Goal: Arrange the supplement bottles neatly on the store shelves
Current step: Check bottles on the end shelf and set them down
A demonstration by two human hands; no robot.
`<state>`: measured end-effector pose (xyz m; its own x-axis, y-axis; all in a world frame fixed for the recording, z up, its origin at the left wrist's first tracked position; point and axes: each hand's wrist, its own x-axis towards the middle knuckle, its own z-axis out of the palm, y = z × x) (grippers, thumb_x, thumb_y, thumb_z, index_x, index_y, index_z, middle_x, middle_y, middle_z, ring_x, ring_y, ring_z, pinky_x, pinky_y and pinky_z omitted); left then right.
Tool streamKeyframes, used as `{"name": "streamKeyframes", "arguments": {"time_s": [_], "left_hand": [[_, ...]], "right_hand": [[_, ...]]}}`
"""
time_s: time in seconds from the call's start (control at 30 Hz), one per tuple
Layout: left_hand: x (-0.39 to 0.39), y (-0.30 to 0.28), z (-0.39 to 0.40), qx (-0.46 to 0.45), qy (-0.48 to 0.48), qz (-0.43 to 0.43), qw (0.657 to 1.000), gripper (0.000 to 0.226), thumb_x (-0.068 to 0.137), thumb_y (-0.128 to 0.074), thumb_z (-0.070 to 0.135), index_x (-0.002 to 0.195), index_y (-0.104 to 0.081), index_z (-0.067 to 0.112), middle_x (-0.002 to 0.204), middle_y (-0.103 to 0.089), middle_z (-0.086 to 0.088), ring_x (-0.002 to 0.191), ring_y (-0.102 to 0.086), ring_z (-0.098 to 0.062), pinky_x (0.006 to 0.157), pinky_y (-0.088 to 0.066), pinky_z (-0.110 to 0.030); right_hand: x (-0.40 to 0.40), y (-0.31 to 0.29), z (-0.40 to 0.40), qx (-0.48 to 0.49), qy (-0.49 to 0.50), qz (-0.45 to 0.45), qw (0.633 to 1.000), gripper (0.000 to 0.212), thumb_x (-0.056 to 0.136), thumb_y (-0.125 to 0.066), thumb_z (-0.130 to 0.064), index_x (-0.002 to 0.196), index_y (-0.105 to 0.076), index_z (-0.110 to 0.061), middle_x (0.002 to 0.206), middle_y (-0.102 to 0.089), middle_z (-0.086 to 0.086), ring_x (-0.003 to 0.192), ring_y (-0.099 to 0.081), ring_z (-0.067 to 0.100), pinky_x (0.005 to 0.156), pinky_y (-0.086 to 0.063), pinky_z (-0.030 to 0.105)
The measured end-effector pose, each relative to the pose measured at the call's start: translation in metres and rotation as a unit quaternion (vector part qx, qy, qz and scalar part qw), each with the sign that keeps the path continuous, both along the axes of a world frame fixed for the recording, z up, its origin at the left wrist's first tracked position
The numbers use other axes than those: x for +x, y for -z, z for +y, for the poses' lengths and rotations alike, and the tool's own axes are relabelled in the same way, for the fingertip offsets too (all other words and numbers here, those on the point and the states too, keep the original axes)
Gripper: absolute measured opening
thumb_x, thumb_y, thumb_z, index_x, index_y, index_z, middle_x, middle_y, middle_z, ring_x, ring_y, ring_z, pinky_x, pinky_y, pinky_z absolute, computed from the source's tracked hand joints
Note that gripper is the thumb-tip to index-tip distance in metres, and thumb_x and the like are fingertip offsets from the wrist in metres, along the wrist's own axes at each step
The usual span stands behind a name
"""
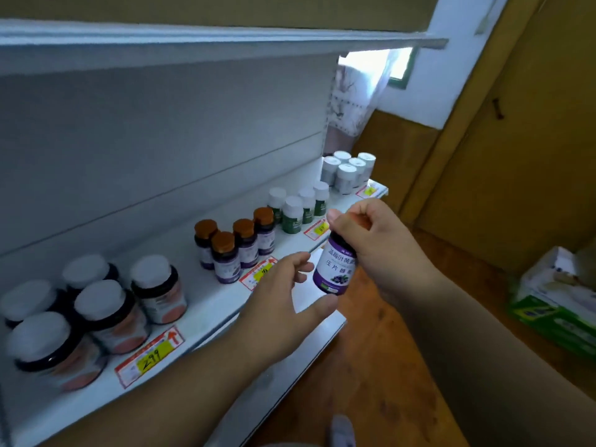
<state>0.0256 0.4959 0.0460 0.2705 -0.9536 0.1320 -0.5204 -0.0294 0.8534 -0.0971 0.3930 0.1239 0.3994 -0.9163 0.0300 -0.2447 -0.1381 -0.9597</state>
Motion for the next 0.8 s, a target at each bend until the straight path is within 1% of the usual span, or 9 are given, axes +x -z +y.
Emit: {"name": "streamKeyframes", "arguments": {"time_s": [0.07, 0.17, 0.27, 0.37, 0.43, 0.5, 0.57, 0.67, 0.8], "left_hand": [[0.006, 0.004, -0.026, -0.018, -0.054, -0.05, 0.997, 0.078, 0.07, -0.051, 0.071, 0.138, -0.034, 0.038, 0.129, -0.045, 0.026, 0.115, -0.043, 0.009, 0.094, -0.037, -0.016], [0.017, 0.005, -0.051, -0.041, -0.163, -0.126, 0.978, 0.066, 0.082, -0.041, 0.066, 0.137, -0.041, 0.03, 0.128, -0.046, 0.018, 0.116, -0.041, 0.002, 0.091, -0.034, -0.012], [0.035, 0.005, -0.059, -0.069, -0.254, -0.198, 0.944, 0.052, 0.091, -0.038, 0.056, 0.129, -0.049, 0.022, 0.122, -0.053, 0.005, 0.112, -0.047, -0.011, 0.091, -0.036, -0.024], [0.053, 0.009, -0.068, 0.039, -0.315, -0.307, 0.897, 0.052, 0.09, -0.042, 0.055, 0.127, -0.051, 0.019, 0.126, -0.053, -0.002, 0.113, -0.05, -0.023, 0.092, -0.041, -0.034], [0.06, 0.014, -0.075, 0.149, -0.346, -0.348, 0.858, 0.066, 0.088, -0.04, 0.06, 0.134, -0.048, 0.012, 0.137, -0.049, -0.012, 0.123, -0.048, -0.032, 0.1, -0.041, -0.041], [0.067, 0.019, -0.083, 0.218, -0.362, -0.363, 0.831, 0.079, 0.089, -0.033, 0.063, 0.14, -0.043, 0.004, 0.146, -0.041, -0.021, 0.133, -0.041, -0.037, 0.108, -0.034, -0.047], [0.076, 0.02, -0.09, 0.238, -0.37, -0.361, 0.822, 0.083, 0.091, -0.025, 0.062, 0.146, -0.032, -0.001, 0.153, -0.025, -0.023, 0.141, -0.028, -0.036, 0.115, -0.022, -0.046], [0.093, 0.018, -0.099, 0.301, -0.353, -0.32, 0.826, 0.083, 0.094, -0.013, 0.063, 0.151, 0.003, 0.004, 0.159, 0.011, -0.015, 0.147, 0.009, -0.027, 0.12, 0.002, -0.04], [0.098, 0.022, -0.102, 0.333, -0.33, -0.317, 0.824, 0.08, 0.095, -0.011, 0.061, 0.151, 0.007, 0.007, 0.16, 0.011, -0.014, 0.147, 0.013, -0.026, 0.119, 0.005, -0.038]], "right_hand": [[0.011, 0.002, -0.04, -0.053, -0.035, 0.052, 0.997, 0.036, 0.085, -0.063, -0.055, 0.096, -0.052, -0.022, 0.078, -0.056, -0.009, 0.071, -0.057, 0.005, 0.062, -0.045, 0.025], [0.043, -0.003, -0.092, -0.114, -0.117, 0.087, 0.983, 0.04, 0.084, -0.06, -0.056, 0.098, -0.051, -0.019, 0.085, -0.059, -0.001, 0.078, -0.06, 0.011, 0.065, -0.048, 0.027], [0.086, -0.005, -0.124, -0.122, -0.188, 0.072, 0.972, 0.038, 0.084, -0.062, -0.054, 0.101, -0.049, -0.022, 0.088, -0.058, -0.006, 0.079, -0.057, 0.005, 0.06, -0.046, 0.023], [0.137, -0.002, -0.138, -0.167, -0.241, 0.043, 0.955, 0.039, 0.084, -0.066, -0.05, 0.096, -0.049, -0.017, 0.076, -0.053, -0.007, 0.068, -0.052, 0.004, 0.056, -0.038, 0.021], [0.167, 0.002, -0.138, -0.192, -0.279, 0.064, 0.939, 0.04, 0.085, -0.064, -0.051, 0.096, -0.046, -0.017, 0.075, -0.05, -0.008, 0.067, -0.049, 0.004, 0.055, -0.035, 0.023], [0.191, 0.01, -0.138, -0.201, -0.334, 0.081, 0.918, 0.04, 0.087, -0.062, -0.05, 0.098, -0.043, -0.017, 0.078, -0.05, -0.008, 0.068, -0.048, 0.003, 0.055, -0.033, 0.023], [0.207, 0.02, -0.139, -0.211, -0.385, 0.089, 0.894, 0.038, 0.089, -0.062, -0.048, 0.097, -0.042, -0.016, 0.077, -0.051, -0.007, 0.066, -0.048, 0.004, 0.054, -0.033, 0.023], [0.224, 0.04, -0.142, -0.202, -0.426, 0.124, 0.873, 0.035, 0.09, -0.063, -0.043, 0.096, -0.044, -0.014, 0.073, -0.051, -0.007, 0.061, -0.046, 0.005, 0.053, -0.034, 0.023], [0.235, 0.063, -0.147, -0.2, -0.459, 0.19, 0.845, 0.033, 0.087, -0.064, -0.044, 0.094, -0.045, -0.018, 0.082, -0.056, -0.004, 0.07, -0.051, 0.01, 0.056, -0.036, 0.025]]}}
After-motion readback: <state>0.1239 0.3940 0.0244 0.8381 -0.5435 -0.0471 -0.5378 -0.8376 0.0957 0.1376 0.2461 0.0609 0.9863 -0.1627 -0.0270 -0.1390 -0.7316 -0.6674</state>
